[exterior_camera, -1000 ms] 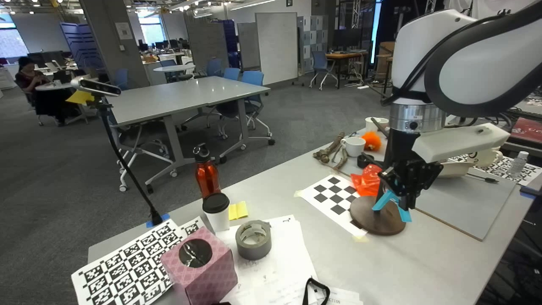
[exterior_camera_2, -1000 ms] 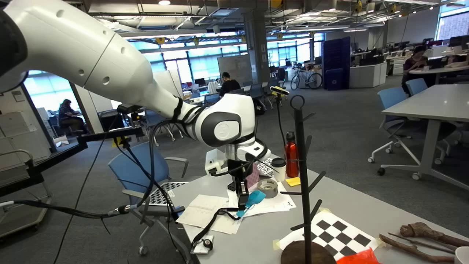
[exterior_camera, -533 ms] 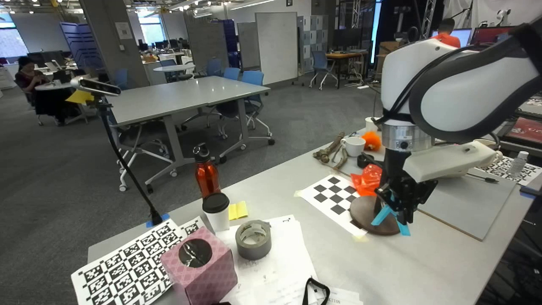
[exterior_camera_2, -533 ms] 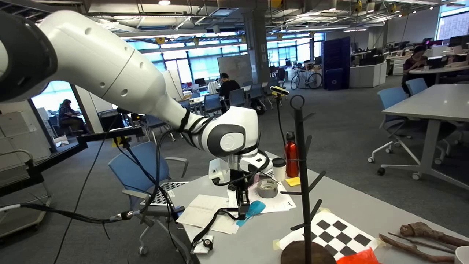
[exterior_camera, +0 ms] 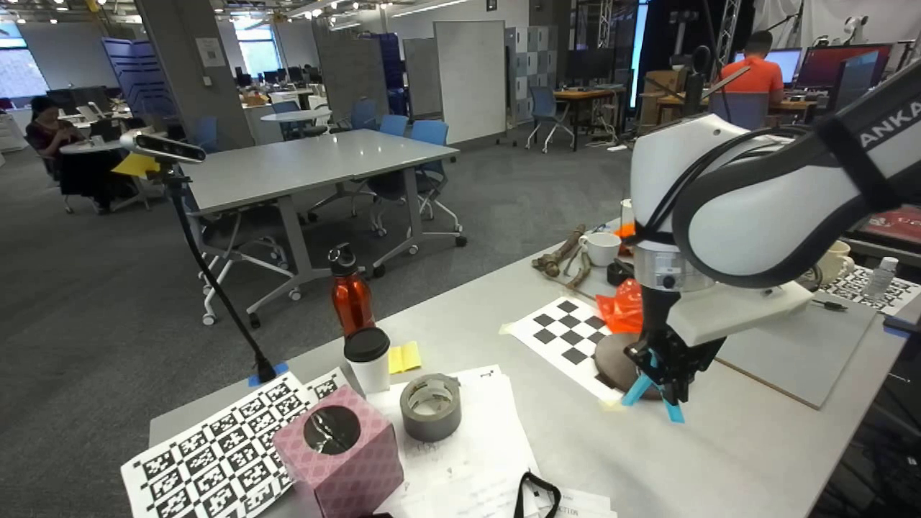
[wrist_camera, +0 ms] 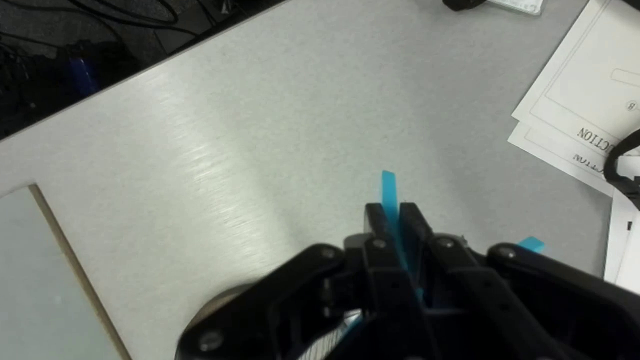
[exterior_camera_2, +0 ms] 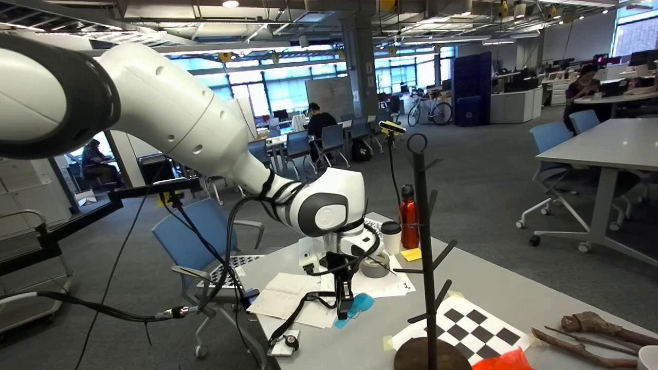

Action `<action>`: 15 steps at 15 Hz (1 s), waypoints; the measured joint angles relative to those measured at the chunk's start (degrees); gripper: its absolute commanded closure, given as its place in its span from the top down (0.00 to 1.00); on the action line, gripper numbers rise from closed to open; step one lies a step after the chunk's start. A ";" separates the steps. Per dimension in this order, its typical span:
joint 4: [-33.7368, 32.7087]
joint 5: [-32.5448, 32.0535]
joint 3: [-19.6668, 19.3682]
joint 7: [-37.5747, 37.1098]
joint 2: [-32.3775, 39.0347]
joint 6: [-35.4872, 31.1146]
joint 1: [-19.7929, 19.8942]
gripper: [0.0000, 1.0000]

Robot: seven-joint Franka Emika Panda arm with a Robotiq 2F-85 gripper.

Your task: Take the object from the stand and put it on the table

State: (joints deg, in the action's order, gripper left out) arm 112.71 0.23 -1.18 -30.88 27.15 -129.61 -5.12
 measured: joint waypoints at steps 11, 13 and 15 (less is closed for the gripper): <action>-6.79 0.01 -1.59 0.00 12.14 -7.48 -1.96 0.03; -8.31 0.01 -1.85 0.00 13.65 -7.58 -2.15 0.03; -9.58 0.01 -2.03 0.00 14.83 -7.58 -2.29 0.37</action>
State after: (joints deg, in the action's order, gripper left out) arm 103.13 0.24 -3.21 -30.88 41.98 -137.19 -7.41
